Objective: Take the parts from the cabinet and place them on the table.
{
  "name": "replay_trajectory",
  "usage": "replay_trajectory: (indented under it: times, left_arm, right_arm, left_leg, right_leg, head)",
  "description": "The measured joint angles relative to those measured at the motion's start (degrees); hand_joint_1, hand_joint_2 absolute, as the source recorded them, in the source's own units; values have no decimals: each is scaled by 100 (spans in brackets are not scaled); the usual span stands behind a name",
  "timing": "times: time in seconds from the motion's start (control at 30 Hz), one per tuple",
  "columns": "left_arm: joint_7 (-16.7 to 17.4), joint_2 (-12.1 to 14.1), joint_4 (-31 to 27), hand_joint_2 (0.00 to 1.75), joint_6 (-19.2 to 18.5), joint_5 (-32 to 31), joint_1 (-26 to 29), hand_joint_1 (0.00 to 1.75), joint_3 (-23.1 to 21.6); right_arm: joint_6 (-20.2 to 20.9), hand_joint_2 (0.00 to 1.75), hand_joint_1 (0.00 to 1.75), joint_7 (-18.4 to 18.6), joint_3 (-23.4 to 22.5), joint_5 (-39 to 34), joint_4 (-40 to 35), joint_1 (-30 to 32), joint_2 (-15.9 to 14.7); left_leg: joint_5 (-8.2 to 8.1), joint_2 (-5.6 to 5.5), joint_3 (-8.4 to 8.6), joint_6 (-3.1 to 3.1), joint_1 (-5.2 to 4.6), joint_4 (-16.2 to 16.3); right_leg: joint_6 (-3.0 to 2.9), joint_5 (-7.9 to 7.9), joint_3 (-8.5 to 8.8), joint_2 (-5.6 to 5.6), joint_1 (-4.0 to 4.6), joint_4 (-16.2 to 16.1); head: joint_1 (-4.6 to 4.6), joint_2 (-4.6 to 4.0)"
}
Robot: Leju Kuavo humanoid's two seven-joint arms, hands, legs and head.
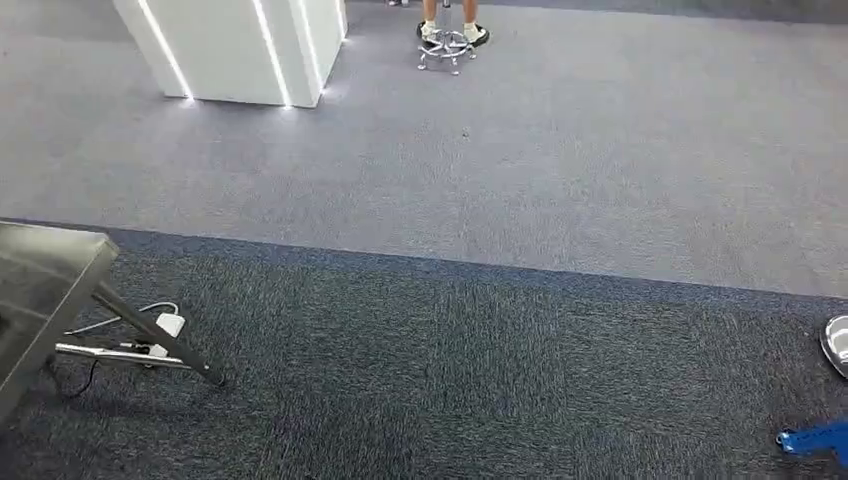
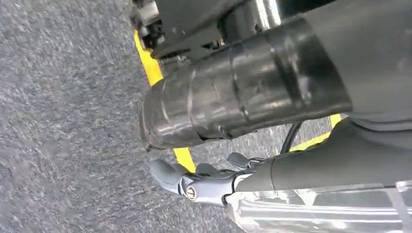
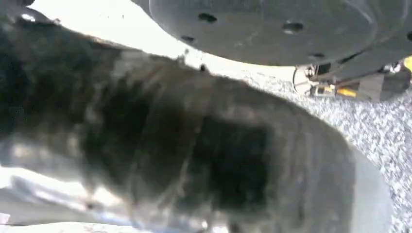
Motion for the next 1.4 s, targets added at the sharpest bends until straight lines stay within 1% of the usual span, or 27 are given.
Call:
replay_trajectory:
  times: [0.07,0.1,0.17,0.2,0.23,0.3,0.33,0.37,0.53,0.57,0.6,0.67,0.7,0.73,0.8,0.87,0.9,0.97,1.03,1.1,1.13,1.2,1.23,1.27,1.33,1.37,1.4]
  left_arm:
    - [-4,2,0,0,2,2,-18,0,0]
    - [-4,2,0,0,0,0,-10,0,0]
    - [4,4,0,0,0,2,27,0,4]
    - [13,9,0,0,2,2,33,0,9]
    - [26,9,0,0,2,2,33,0,9]
    - [44,7,0,0,2,0,26,0,9]
    - [55,7,0,0,2,0,25,0,9]
    - [55,9,0,0,2,0,26,0,9]
    - [0,13,0,0,9,9,-20,0,11]
    - [-8,13,0,0,9,11,-25,0,11]
    - [-15,13,0,0,15,11,-29,0,13]
    - [-17,13,0,0,15,15,-11,0,22]
    - [-17,13,0,0,15,18,0,0,26]
    - [-13,13,0,0,15,20,13,0,35]
    - [2,18,0,0,15,18,22,0,50]
    - [2,18,0,0,15,18,16,0,55]
    - [11,24,0,0,15,18,17,0,66]
    - [24,20,0,0,15,17,0,0,68]
    - [66,15,0,0,17,9,15,0,72]
    - [74,15,0,0,20,11,-2,0,77]
    - [72,15,0,0,20,11,3,0,81]
    - [72,15,0,0,20,11,36,0,94]
    - [72,20,0,0,20,13,42,0,101]
    - [68,20,0,0,20,13,40,0,103]
    - [48,15,0,0,20,17,27,0,103]
    - [35,13,0,0,17,20,24,0,103]
    - [22,11,0,0,17,22,26,0,103]
  right_arm:
    - [7,0,0,-2,0,13,0,-3,-13]
    - [15,0,0,-2,0,13,0,-14,-13]
    - [39,0,0,4,0,13,0,-20,-15]
    - [44,0,0,22,0,15,0,-18,-15]
    - [44,0,0,52,0,15,0,-14,-15]
    - [44,0,0,68,0,15,0,0,-24]
    - [41,0,0,70,0,17,0,-1,-28]
    - [44,0,0,70,0,18,0,-14,-28]
    - [41,0,0,4,0,42,0,-3,-26]
    - [41,0,0,-7,0,50,0,-4,-24]
    - [41,0,0,-9,0,50,0,-8,-24]
    - [42,0,0,-13,0,59,0,-27,-24]
    - [41,0,0,-13,0,68,0,-24,-24]
    - [41,0,0,-9,0,68,2,-17,-24]
    - [41,0,0,13,0,70,2,-15,-24]
    - [41,0,0,39,0,72,2,-18,-17]
    - [42,0,0,48,0,74,9,-35,0]
    - [37,0,0,55,-2,81,9,-22,0]
    - [37,0,0,59,0,85,9,-1,0]
    - [35,0,0,59,-2,94,9,-2,-4]
    - [35,0,0,59,0,96,9,-14,-7]
    - [37,0,0,52,0,98,9,-23,-7]
    - [39,0,0,50,0,101,9,-21,-7]
    - [39,0,0,48,-2,98,9,-16,-7]
    - [37,0,0,48,-2,101,9,-4,-13]
    - [37,0,0,44,-2,103,9,-9,-17]
    - [37,0,0,39,-2,105,9,-24,-17]
  left_leg:
    - [52,140,8,91,1,-58]
    - [53,208,-2,94,-4,-57]
    - [38,386,-10,104,-19,-52]
    - [32,470,-10,101,-20,-48]
    - [21,537,-4,93,-19,-47]
    - [-9,647,24,66,-17,-37]
    - [-41,722,61,30,-17,-26]
    - [-68,774,78,-10,-57,-20]
    - [-151,964,136,-158,-66,-32]
    - [-274,622,107,-192,-31,125]
    - [-475,440,-33,-196,-26,444]
    - [-875,302,-513,-203,-28,1404]
    - [-918,273,-711,-201,-31,1754]
    - [-807,265,-765,-184,-33,1782]
    - [-289,226,-550,-126,-35,1120]
    - [141,-53,-223,-48,-38,275]
    - [92,-322,-165,-7,-17,40]
    - [88,-206,-165,-21,-58,45]
    - [146,-69,-119,56,-15,-37]
    - [191,84,-112,127,-10,-84]
    - [186,166,-121,134,-13,-84]
    - [176,346,-127,141,-27,-81]
    - [167,436,-129,141,-28,-79]
    - [162,512,-124,136,-29,-78]
    - [139,635,-96,112,-29,-72]
    - [123,691,-73,88,-31,-66]
    - [97,733,-63,50,-72,-48]
  right_leg:
    - [16,-261,-134,-494,3,316]
    - [42,-492,-319,-610,0,700]
    - [84,-845,-722,-689,-21,1554]
    - [97,-838,-794,-706,-32,1712]
    - [106,-709,-727,-725,-39,1596]
    - [108,-292,-327,-806,-51,862]
    - [86,-27,45,-1006,-49,200]
    - [31,-148,112,-1217,19,45]
    - [-143,-70,114,-913,-15,-28]
    - [-161,-62,115,-858,-29,-42]
    - [-181,-52,104,-815,-31,-41]
    - [-211,-40,89,-683,-15,-37]
    - [-211,-40,95,-602,-7,-36]
    - [-212,-40,107,-519,-2,-35]
    - [-211,-40,136,-348,6,-35]
    - [-207,-42,153,-225,7,-35]
    - [-165,-63,115,-162,50,12]
    - [-81,-43,72,-45,-18,-14]
    - [3,-10,33,85,-10,-44]
    - [23,-294,-109,-470,-3,320]
    - [58,-545,-311,-622,-9,748]
    - [109,-897,-688,-703,-32,1556]
    - [127,-898,-760,-716,-42,1720]
    - [140,-763,-674,-736,-51,1587]
    - [127,-282,-158,-835,-55,670]
    - [88,-104,134,-1007,-42,159]
    - [33,-164,230,-1222,22,-96]
  head:
    - [22,0]
    - [17,0]
    - [20,0]
    - [17,0]
    - [20,0]
    - [20,0]
    - [20,0]
    - [17,0]
    - [13,0]
    - [7,0]
    - [-2,0]
    - [-2,0]
    - [0,0]
    - [0,0]
    - [0,0]
    - [2,0]
    - [7,0]
    - [4,0]
    - [4,0]
    - [37,0]
    - [35,0]
    - [35,0]
    - [33,0]
    - [35,0]
    - [35,0]
    - [35,0]
    - [35,0]
